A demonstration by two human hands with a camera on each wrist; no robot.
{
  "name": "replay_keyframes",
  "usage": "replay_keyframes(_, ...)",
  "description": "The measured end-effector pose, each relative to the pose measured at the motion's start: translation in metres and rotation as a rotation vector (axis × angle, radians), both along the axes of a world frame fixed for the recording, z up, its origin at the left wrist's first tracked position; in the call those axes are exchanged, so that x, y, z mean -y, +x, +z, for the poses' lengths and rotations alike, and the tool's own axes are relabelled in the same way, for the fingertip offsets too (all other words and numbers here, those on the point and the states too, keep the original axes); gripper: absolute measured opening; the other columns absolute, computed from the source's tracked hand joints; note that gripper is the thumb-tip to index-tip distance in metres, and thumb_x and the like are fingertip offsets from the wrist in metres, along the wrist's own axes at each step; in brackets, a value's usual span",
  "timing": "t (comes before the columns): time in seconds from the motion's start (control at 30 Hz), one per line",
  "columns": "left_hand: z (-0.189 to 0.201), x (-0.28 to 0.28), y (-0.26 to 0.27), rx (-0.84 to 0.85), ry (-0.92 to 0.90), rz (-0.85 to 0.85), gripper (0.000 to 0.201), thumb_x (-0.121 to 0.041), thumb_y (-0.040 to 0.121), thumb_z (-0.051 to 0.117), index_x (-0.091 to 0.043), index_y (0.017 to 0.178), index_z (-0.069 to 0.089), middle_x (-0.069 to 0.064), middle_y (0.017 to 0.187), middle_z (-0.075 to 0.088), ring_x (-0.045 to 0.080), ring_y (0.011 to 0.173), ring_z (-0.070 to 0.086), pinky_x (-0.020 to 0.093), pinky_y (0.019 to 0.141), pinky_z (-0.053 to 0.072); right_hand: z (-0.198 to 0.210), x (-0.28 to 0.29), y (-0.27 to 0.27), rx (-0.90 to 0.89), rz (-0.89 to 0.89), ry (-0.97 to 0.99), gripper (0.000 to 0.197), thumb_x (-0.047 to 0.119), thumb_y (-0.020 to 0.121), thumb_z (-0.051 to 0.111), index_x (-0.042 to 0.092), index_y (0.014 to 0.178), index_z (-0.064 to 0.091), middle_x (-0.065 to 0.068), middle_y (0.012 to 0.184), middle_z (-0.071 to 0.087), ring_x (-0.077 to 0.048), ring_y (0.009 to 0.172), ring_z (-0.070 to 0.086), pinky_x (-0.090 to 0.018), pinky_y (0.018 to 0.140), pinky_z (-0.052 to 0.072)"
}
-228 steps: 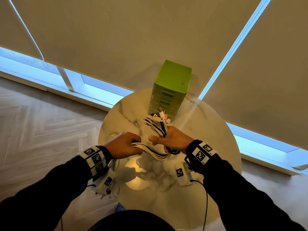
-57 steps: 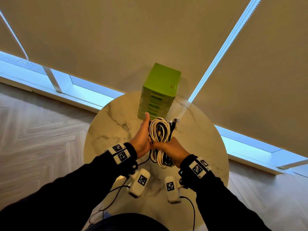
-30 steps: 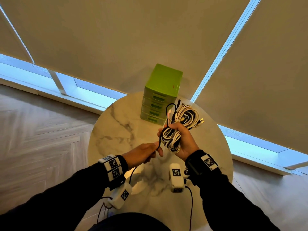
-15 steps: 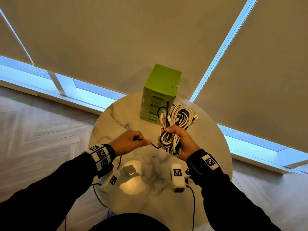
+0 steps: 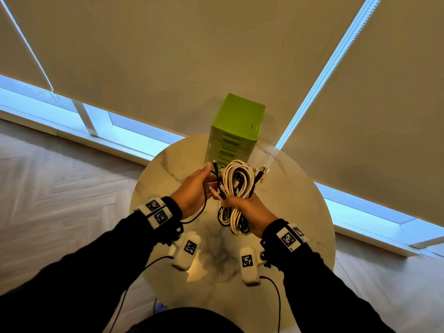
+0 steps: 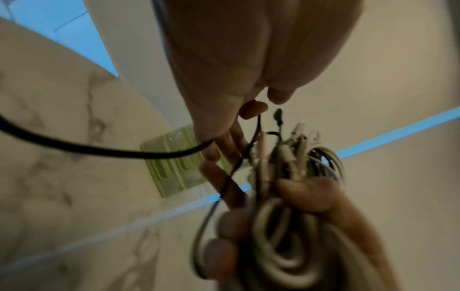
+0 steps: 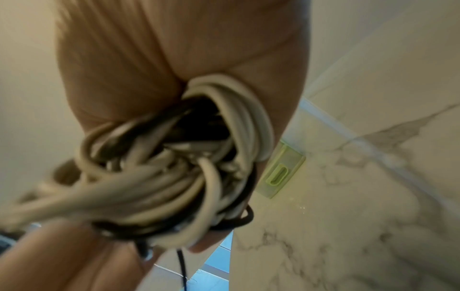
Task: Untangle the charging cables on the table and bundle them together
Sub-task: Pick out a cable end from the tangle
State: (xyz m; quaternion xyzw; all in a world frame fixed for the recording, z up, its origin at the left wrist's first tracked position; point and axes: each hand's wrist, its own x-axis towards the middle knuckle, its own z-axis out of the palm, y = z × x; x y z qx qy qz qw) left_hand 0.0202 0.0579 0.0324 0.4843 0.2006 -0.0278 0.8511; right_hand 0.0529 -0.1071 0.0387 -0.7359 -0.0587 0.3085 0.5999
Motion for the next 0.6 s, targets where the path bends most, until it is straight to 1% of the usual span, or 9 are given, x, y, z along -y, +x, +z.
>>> replay_keyframes(0.03,0.005,0.006,0.002,0.003,-0.075,0.003,0.059,-0.048,0.105,0.037,0.001,0.133,0.056,0.020,0.119,0.066,0.028,0.106,0.066,0.045,0.099,0.051,0.001,-0.002,-0.001,0.044,0.006,-0.040,0.039,0.012,0.071,0.076,0.023,0.109,0.073,0.001,0.104,0.076,-0.019,0.101,0.070,-0.045,0.096,0.054)
replay_keyframes(0.07,0.008,0.010,0.005,0.014,-0.139,-0.018,0.065,-0.053,0.104,0.035,0.000,0.138,0.054,0.018,0.125,0.065,0.029,0.114,0.064,0.049,0.105,0.048,0.002,-0.004,-0.002,0.082,0.023,-0.070,0.037,0.009,0.073,0.077,0.025,0.107,0.072,0.002,0.102,0.076,-0.016,0.098,0.070,-0.042,0.093,0.055)
replay_keyframes(0.13,0.016,0.015,0.008,0.048,-0.244,-0.080,0.071,-0.060,0.103,0.029,-0.005,0.140,0.054,0.017,0.136,0.062,0.031,0.128,0.058,0.049,0.112,0.042,0.004,-0.006,-0.005,0.131,0.077,-0.082,0.040,0.005,0.075,0.078,0.026,0.109,0.070,0.002,0.103,0.076,-0.013,0.096,0.070,-0.039,0.090,0.055)
replay_keyframes(0.23,0.020,0.019,0.008,0.075,-0.310,-0.134,0.080,-0.071,0.098,0.027,-0.010,0.141,0.055,0.020,0.140,0.059,0.033,0.133,0.055,0.049,0.114,0.038,0.005,-0.006,-0.007,0.156,0.116,-0.018,0.056,0.008,0.072,0.086,0.023,0.122,0.067,0.004,0.112,0.074,-0.010,0.104,0.069,-0.034,0.094,0.055)
replay_keyframes(0.3,0.019,0.023,0.007,0.081,-0.329,-0.149,0.087,-0.076,0.094,0.028,-0.008,0.141,0.056,0.021,0.139,0.059,0.034,0.132,0.055,0.049,0.112,0.041,0.002,-0.006,-0.006,0.188,0.096,-0.020,0.061,0.010,0.069,0.090,0.023,0.124,0.066,0.005,0.114,0.074,-0.009,0.106,0.069,-0.032,0.094,0.055)
replay_keyframes(0.4,0.012,0.027,0.007,0.102,-0.342,-0.094,0.085,-0.073,0.096,0.025,-0.008,0.146,0.050,0.019,0.141,0.059,0.032,0.131,0.057,0.044,0.106,0.047,-0.003,-0.008,-0.006,0.308,0.012,-0.229,0.050,0.019,0.069,0.088,0.025,0.115,0.071,0.005,0.107,0.075,-0.010,0.098,0.069,-0.033,0.089,0.056)
replay_keyframes(0.47,0.009,0.029,0.007,0.117,-0.339,-0.082,0.082,-0.070,0.098,0.023,-0.010,0.149,0.045,0.018,0.144,0.056,0.031,0.134,0.054,0.044,0.110,0.044,-0.006,-0.009,-0.004,0.360,-0.019,-0.358,0.039,0.023,0.069,0.083,0.023,0.106,0.074,0.002,0.100,0.075,-0.014,0.094,0.069,-0.032,0.084,0.056)
replay_keyframes(0.57,0.011,0.027,0.004,0.086,-0.267,-0.084,0.076,-0.065,0.101,0.023,-0.010,0.147,0.047,0.015,0.144,0.057,0.028,0.135,0.052,0.042,0.113,0.040,-0.008,-0.008,0.000,0.280,-0.064,-0.353,0.029,0.023,0.067,0.080,0.022,0.096,0.075,-0.001,0.092,0.075,-0.017,0.086,0.070,-0.037,0.080,0.058)
replay_keyframes(0.6,0.011,0.025,0.002,0.065,-0.178,-0.072,0.070,-0.061,0.102,0.023,-0.012,0.147,0.048,0.011,0.144,0.057,0.024,0.134,0.053,0.038,0.112,0.039,-0.008,-0.007,0.000,0.228,-0.086,-0.304,0.026,0.020,0.067,0.080,0.019,0.093,0.075,-0.002,0.088,0.075,-0.017,0.082,0.070,-0.039,0.079,0.059)
